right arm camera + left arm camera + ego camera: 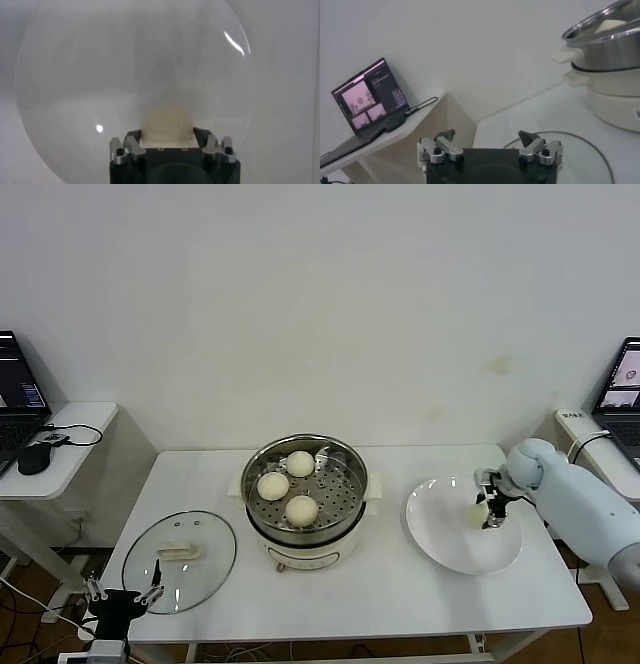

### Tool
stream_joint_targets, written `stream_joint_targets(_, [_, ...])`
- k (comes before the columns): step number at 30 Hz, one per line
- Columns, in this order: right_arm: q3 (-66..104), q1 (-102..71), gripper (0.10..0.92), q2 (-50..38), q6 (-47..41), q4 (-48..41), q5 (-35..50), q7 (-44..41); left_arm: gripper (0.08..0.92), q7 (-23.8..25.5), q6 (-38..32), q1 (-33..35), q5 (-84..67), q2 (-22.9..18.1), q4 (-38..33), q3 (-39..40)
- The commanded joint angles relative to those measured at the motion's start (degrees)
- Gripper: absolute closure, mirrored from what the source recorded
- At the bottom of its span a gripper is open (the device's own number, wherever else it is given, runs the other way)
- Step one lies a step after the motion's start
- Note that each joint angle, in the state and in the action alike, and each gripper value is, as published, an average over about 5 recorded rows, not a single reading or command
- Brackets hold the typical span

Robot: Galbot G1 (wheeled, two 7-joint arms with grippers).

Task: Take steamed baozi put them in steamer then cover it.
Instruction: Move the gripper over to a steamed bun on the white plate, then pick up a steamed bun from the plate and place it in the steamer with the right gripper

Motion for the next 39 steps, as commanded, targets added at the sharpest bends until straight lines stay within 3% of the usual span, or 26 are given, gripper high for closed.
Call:
stream_joint_targets(1, [-2.4, 2.0, 0.395, -2.1, -1.8, 3.9, 3.3, -1.7, 0.177, -0.1, 0.0, 0.1, 0.0, 0.1, -0.1, -0.2])
stream_joint_targets(10, [-17.4, 19.9, 0.397, -11.3, -8.8, 19.9, 17.0, -4.5, 0.177, -0.1, 0.0, 0.2, -0.7, 0.8, -0.8, -0.8])
stream_joint_targets(15, [-28.1, 34.2, 0.397, -11.3, -12.3, 27.0, 25.6, -4.1, 0.177, -0.1, 0.1, 0.1, -0.7, 0.9, -1.2, -0.4])
stream_joint_targets(24, [-40.9, 50.4, 0.392, 0.2, -20.7, 31.9, 40.4, 0.3, 0.177, -0.1, 0.1, -0.4, -0.7, 1.0, -1.1, 0.3])
stream_joint_targets(33, [-40.7, 45.9, 0.389, 14.7, -27.9, 29.4, 51.6, 6.3, 0.177, 0.0, 0.3, -1.3, -0.4, -0.3, -0.8, 0.8])
stream_joint_targets(39, [-39.7, 40.1, 0.389, 20.7, -30.4, 25.5, 52.1, 9.0, 0.177, 0.0, 0.3, -1.5, -0.6, -0.6, -0.6, 0.5])
